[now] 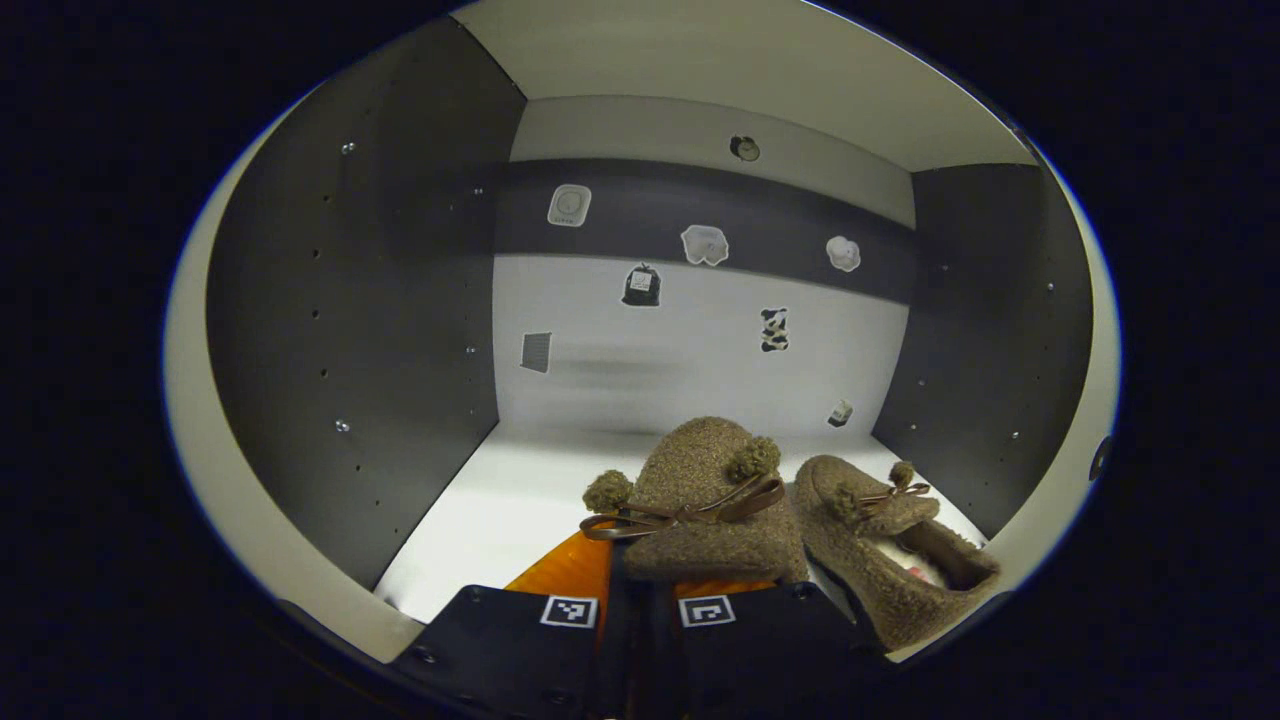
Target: Grab one shoe with the right hand and put it into the shoe cabinet, grab the other shoe with the left hand and put it into the shoe cabinet; then close the right door with the right hand and the left door with the left hand.
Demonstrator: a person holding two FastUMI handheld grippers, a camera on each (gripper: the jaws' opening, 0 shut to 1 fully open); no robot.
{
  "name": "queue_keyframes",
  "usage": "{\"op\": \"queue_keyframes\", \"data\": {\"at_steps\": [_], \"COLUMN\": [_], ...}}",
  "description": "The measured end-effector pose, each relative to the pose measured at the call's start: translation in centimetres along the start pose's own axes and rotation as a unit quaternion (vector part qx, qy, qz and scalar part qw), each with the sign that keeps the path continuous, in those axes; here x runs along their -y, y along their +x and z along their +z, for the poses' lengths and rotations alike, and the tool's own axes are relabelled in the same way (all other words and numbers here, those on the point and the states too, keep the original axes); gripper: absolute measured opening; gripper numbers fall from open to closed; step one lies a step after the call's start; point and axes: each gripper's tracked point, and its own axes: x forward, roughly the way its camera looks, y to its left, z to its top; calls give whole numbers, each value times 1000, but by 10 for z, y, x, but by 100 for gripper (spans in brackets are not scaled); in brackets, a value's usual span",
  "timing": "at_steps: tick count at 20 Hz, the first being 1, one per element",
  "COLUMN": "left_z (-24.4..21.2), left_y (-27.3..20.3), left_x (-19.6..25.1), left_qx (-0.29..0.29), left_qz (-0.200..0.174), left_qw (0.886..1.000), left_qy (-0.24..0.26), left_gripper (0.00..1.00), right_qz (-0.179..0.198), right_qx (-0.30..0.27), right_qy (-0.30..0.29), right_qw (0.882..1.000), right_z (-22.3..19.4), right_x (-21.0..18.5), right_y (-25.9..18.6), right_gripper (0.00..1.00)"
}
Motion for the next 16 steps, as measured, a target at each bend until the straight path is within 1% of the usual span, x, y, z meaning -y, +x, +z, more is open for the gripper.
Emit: {"op": "queue_keyframes", "data": {"at_steps": [1,4,5,6,7,8,9,10,11,12,13,14,15,16], "left_z": [-5,-9,-12,-11,-12,-16,-17,-16,-17,-17,-17,-15,-13,-11], "left_y": [4,10,11,12,9,10,9,8,7,5,1,-4,-11,-17], "left_x": [-3,-1,-5,-7,-6,-5,-6,-9,-10,-12,-14,-15,-17,-17], "left_qx": [-7,-19,-23,-25,-27,-32,-35,-35,-36,-37,-34,-29,-20,-13], "left_qz": [4,-7,1,6,5,5,4,6,7,9,10,9,7,6], "left_qw": [1000,1000,1000,1000,1000,999,999,999,999,999,999,999,1000,1000], "left_qy": [-1,-14,-13,-11,-11,-11,-11,-12,-12,-13,-14,-13,-10,-5], "left_gripper": [16,16,29,27,22,42,44,51,66,69,87,89,95,96], "right_qz": [-6,-14,-14,-13,-11,-9,-7,-4,-1,2,3,5,7,8], "right_qx": [-1,-8,-12,-13,-14,-13,-13,-11,-13,-13,-12,-11,-11,-10], "right_qy": [-1,-3,-3,-2,1,4,7,8,8,8,7,7,7,8], "right_qw": [1000,1000,1000,1000,1000,1000,1000,1000,1000,1000,1000,1000,1000,1000], "right_z": [0,-4,-6,-7,-7,-6,-5,-6,-7,-8,-7,-6,-5,-5], "right_x": [5,12,13,14,12,11,9,8,6,6,5,4,3,3], "right_y": [1,1,2,2,4,5,6,6,6,6,7,7,7,7], "right_gripper": [94,94,94,94,94,94,94,94,94,94,94,94,94,94]}}
